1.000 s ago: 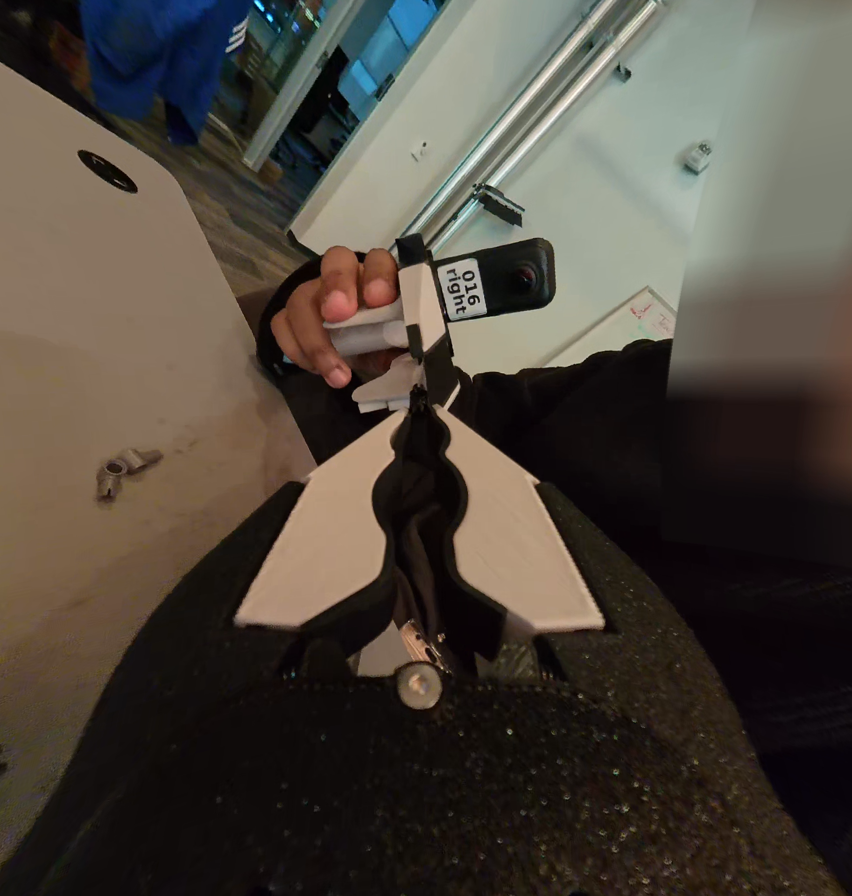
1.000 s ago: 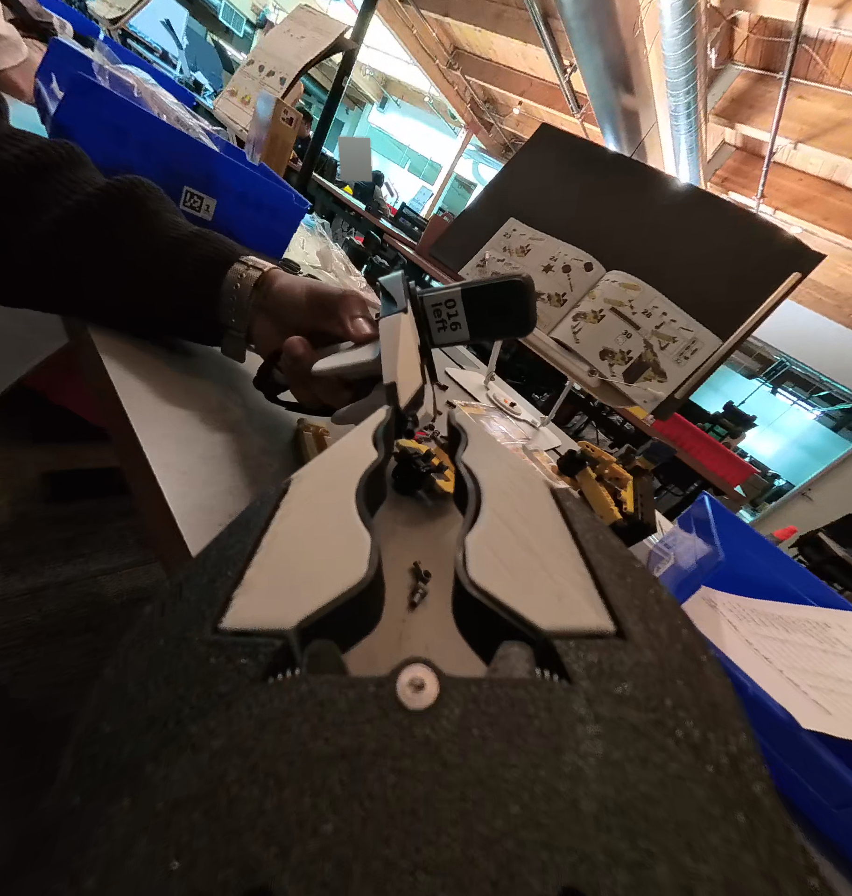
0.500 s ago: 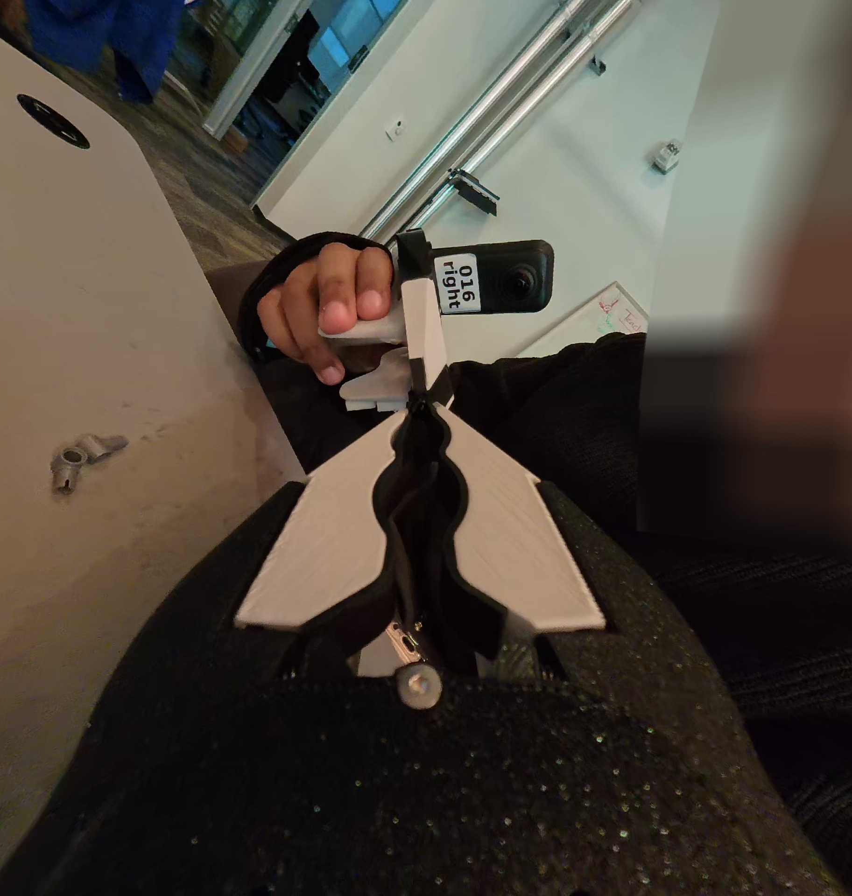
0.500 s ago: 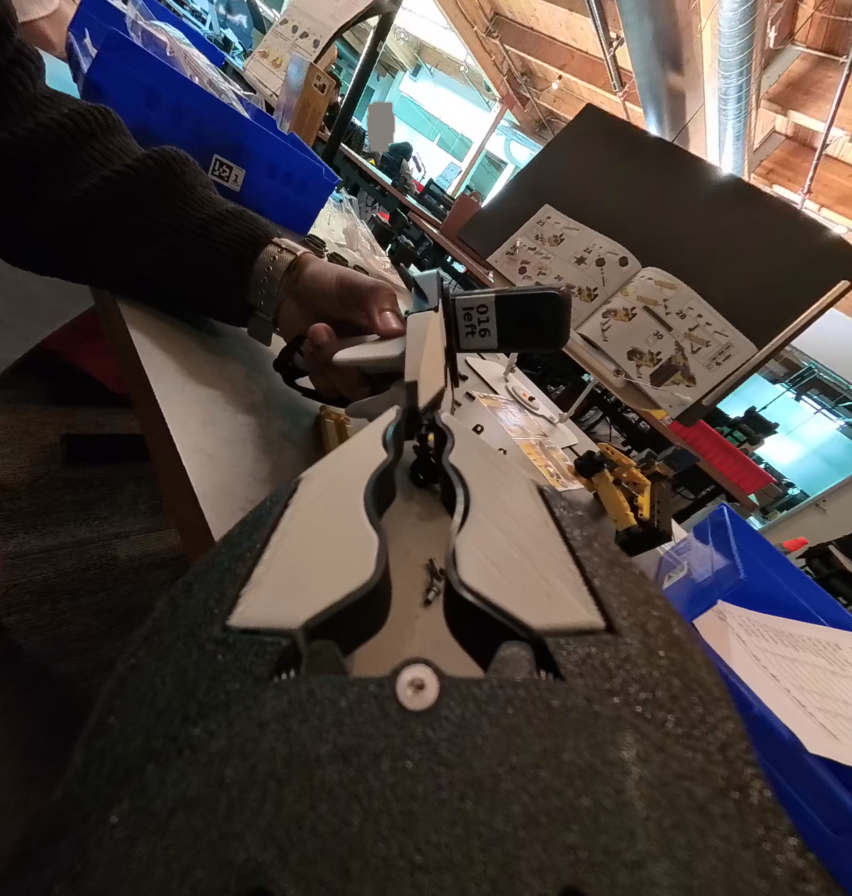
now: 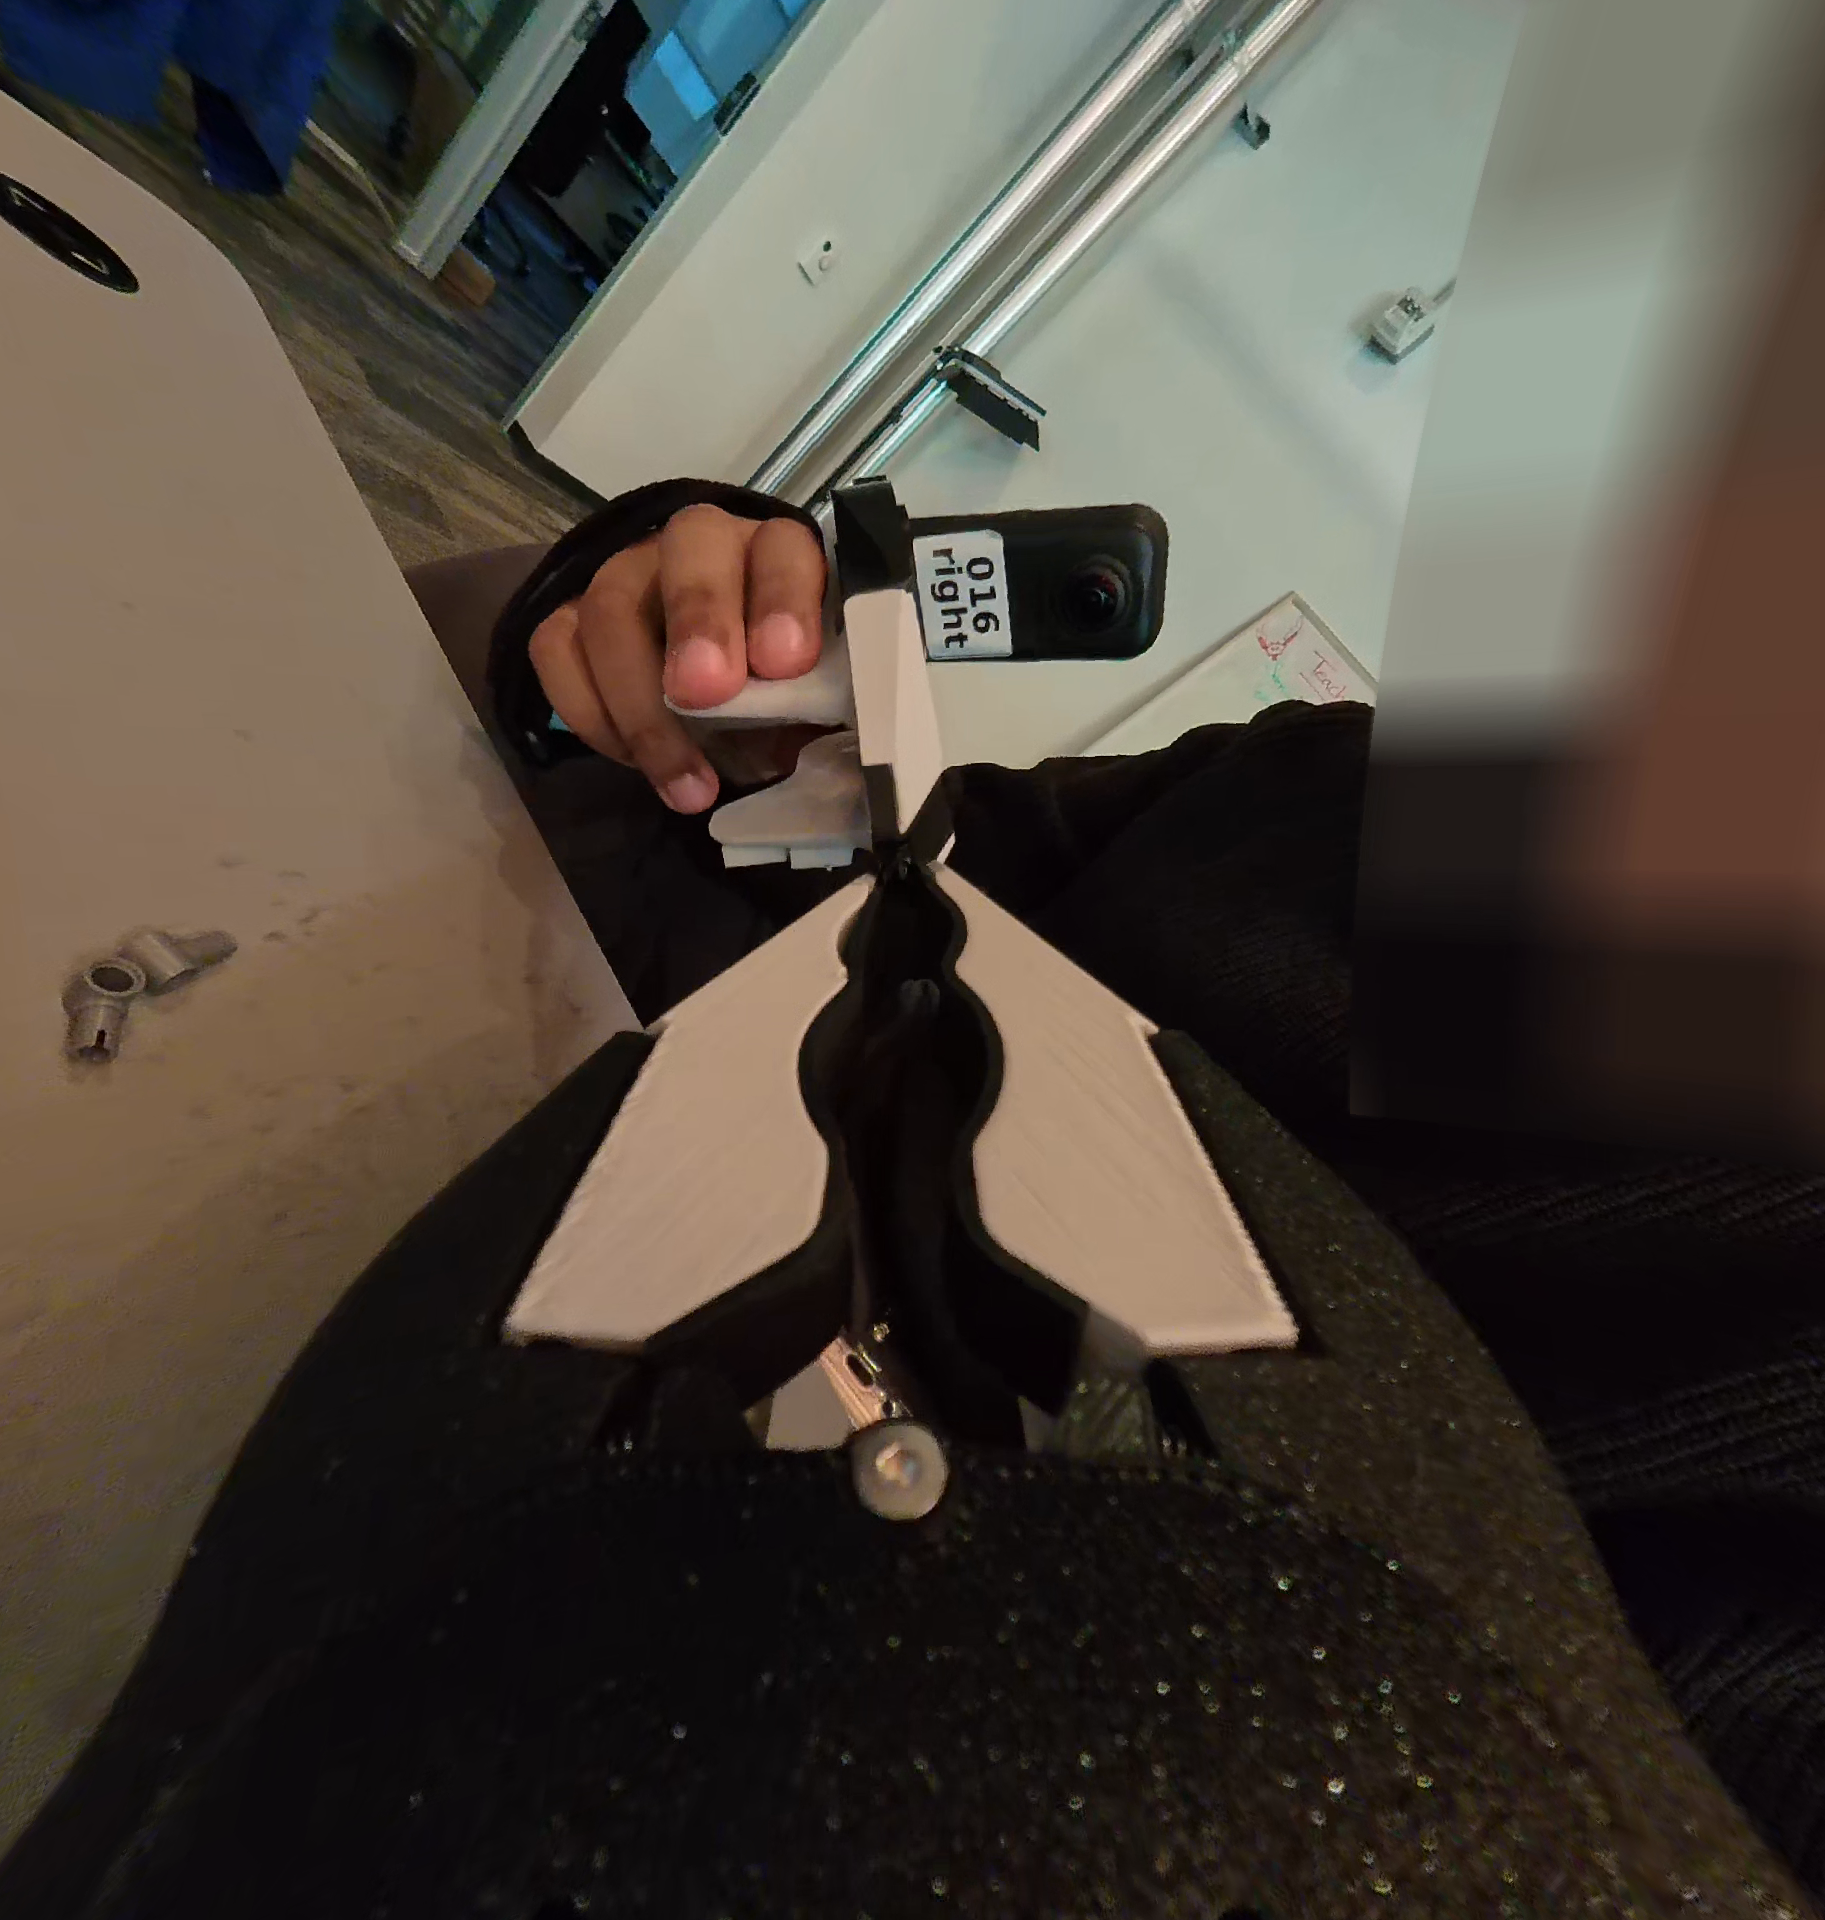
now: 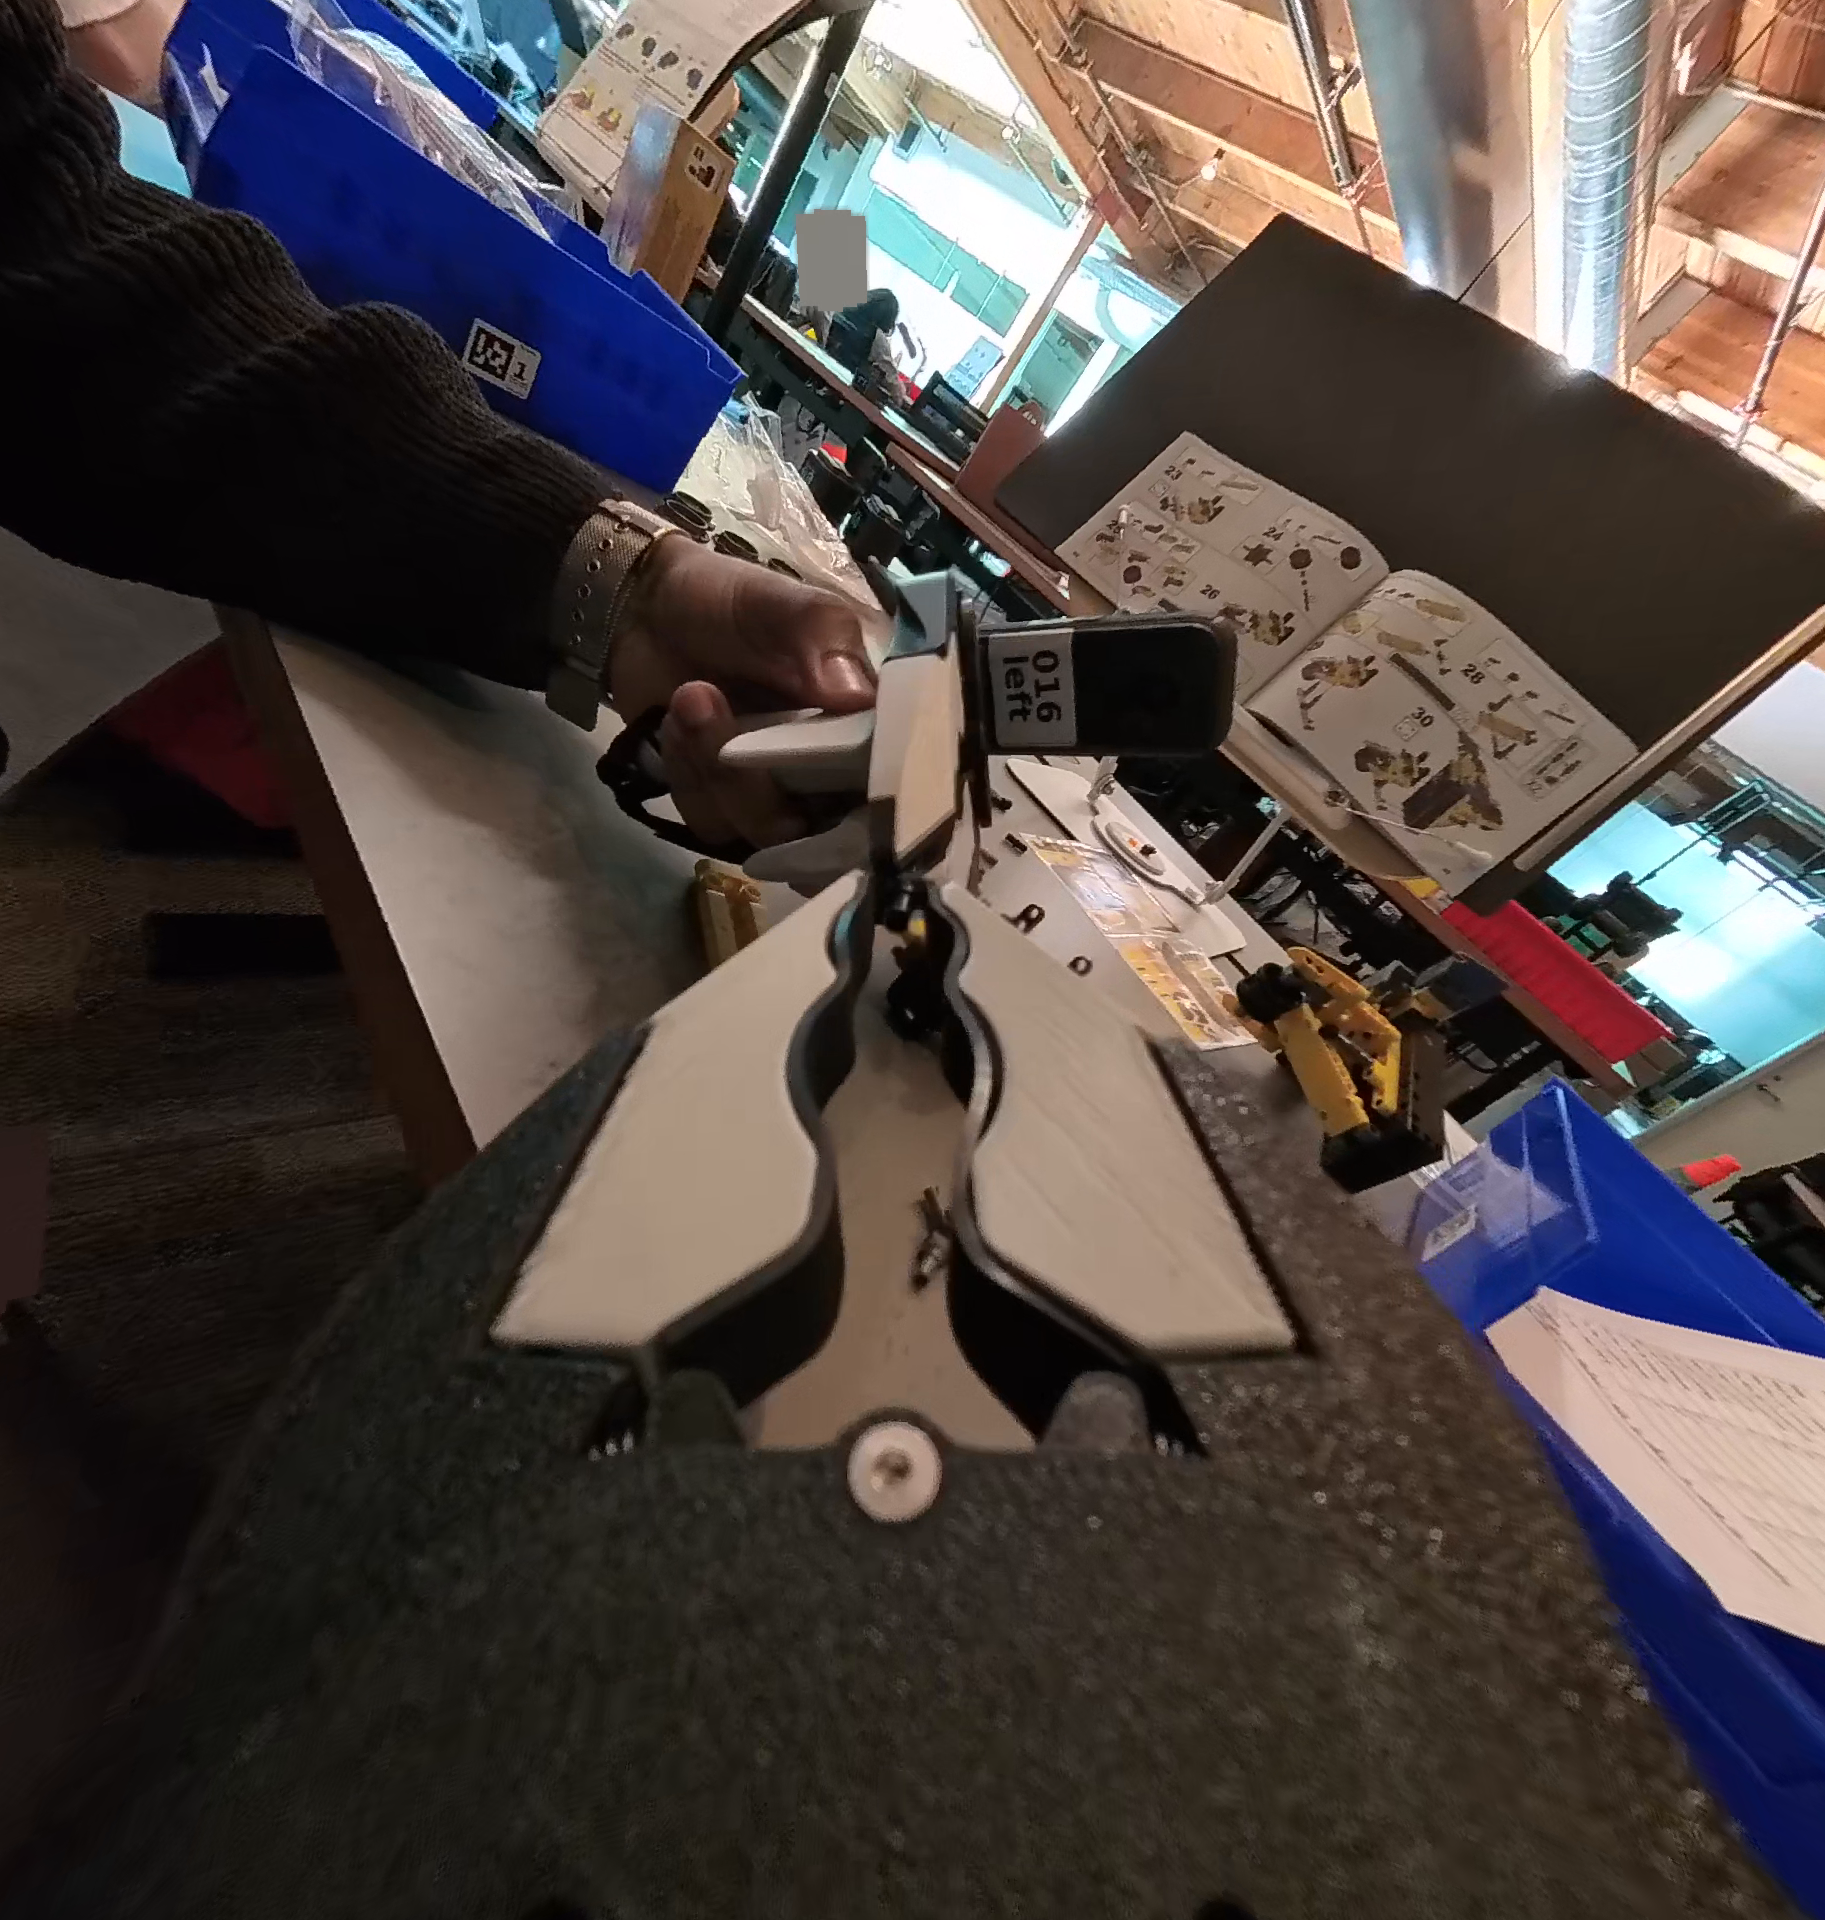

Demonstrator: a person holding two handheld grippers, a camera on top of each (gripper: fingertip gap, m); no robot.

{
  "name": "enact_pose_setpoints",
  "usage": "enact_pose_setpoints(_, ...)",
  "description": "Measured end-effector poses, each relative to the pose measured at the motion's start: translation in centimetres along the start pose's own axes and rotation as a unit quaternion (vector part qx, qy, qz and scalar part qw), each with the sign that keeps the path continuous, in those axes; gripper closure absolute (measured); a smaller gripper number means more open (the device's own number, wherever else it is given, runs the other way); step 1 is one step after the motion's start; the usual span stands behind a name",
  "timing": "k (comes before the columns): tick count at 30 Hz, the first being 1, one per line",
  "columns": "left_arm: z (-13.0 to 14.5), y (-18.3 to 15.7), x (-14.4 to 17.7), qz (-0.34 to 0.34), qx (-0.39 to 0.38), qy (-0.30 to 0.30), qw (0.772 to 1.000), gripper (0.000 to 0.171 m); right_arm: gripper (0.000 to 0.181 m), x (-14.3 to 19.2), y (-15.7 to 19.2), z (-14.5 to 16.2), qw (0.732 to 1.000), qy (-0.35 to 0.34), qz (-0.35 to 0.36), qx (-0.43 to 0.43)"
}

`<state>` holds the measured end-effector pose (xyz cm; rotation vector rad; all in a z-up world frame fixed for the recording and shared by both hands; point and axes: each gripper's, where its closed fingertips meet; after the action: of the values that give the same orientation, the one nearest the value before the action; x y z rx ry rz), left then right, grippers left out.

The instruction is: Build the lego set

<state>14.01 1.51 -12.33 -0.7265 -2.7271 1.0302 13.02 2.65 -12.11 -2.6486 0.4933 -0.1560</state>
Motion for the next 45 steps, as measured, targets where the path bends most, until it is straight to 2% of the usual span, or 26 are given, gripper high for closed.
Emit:
enact_pose_setpoints(7, 0.2, -0.3, -0.2, 0.008, -0.008, 0.005, 1.0, 0.169, 0.175, 0.2, 0.1, -0.1, 0.999, 0.013, -0.031, -0.036)
enact_pose_setpoints(10, 0.0, -0.1, -0.2, 0.002, -0.009, 0.0, 1.0, 0.138, 0.175, 0.6, -1.5, -0.4, 0.997, 0.013, -0.011, -0.077)
enact_pose_setpoints(12, 0.0, 0.8, -0.2, -0.033, -0.024, 0.006, 0.999, 0.126, 0.175, 1.3, -3.3, -0.4, 0.994, 0.001, 0.019, -0.108)
enact_pose_setpoints(15, 0.8, 3.3, 0.2, -0.128, -0.066, 0.047, 0.988, 0.126, 0.175, 2.2, -5.8, 1.3, 0.984, 0.026, 0.057, -0.165)
enact_pose_setpoints(17, 1.6, 5.7, 1.2, -0.219, -0.097, 0.09, 0.967, 0.13, 0.174, 2.3, -6.6, 3.2, 0.977, 0.064, 0.073, -0.188)
enact_pose_setpoints(21, 2.5, 9.4, 3.5, -0.369, -0.155, 0.167, 0.901, 0.14, 0.174, 1.6, -5.9, 6.2, 0.965, 0.132, 0.068, -0.217)
enact_pose_setpoints(27, 3.1, 11.7, 5.0, -0.474, -0.209, 0.239, 0.821, 0.143, 0.174, 0.9, -5.0, 8.6, 0.954, 0.189, 0.06, -0.225)
enact_pose_setpoints(28, 2.8, 11.9, 5.0, -0.482, -0.215, 0.239, 0.815, 0.145, 0.174, 0.8, -4.9, 8.8, 0.953, 0.196, 0.059, -0.225)
enact_pose_setpoints(33, 2.4, 12.2, 4.0, -0.471, -0.204, 0.25, 0.821, 0.149, 0.174, 0.3, -4.7, 10.2, 0.942, 0.238, 0.06, -0.23)
enact_pose_setpoints(35, 2.8, 12.4, 3.8, -0.471, -0.207, 0.27, 0.814, 0.157, 0.174, 0.2, -4.6, 10.6, 0.938, 0.25, 0.059, -0.233)
enact_pose_setpoints(36, 2.9, 12.2, 3.5, -0.467, -0.21, 0.276, 0.813, 0.17, 0.174, 0.2, -4.6, 10.7, 0.937, 0.254, 0.058, -0.234)
enact_pose_setpoints(43, 4.1, 10.7, 4.2, -0.454, -0.219, 0.301, 0.809, 0.17, 0.174, -0.1, -3.3, 10.8, 0.935, 0.261, 0.032, -0.237)
enact_pose_setpoints(45, 4.5, 10.2, 4.1, -0.43, -0.217, 0.307, 0.821, 0.17, 0.174, -0.1, -3.1, 10.9, 0.936, 0.262, 0.028, -0.234)
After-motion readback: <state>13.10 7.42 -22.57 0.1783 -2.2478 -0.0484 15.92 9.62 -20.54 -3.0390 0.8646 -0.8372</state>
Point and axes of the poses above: each gripper's, where its closed fingertips meet, x back along the fingers, z out of its underside, y = z × x across the jaws, and after that the axes turned 8 degrees about -x, right-handed
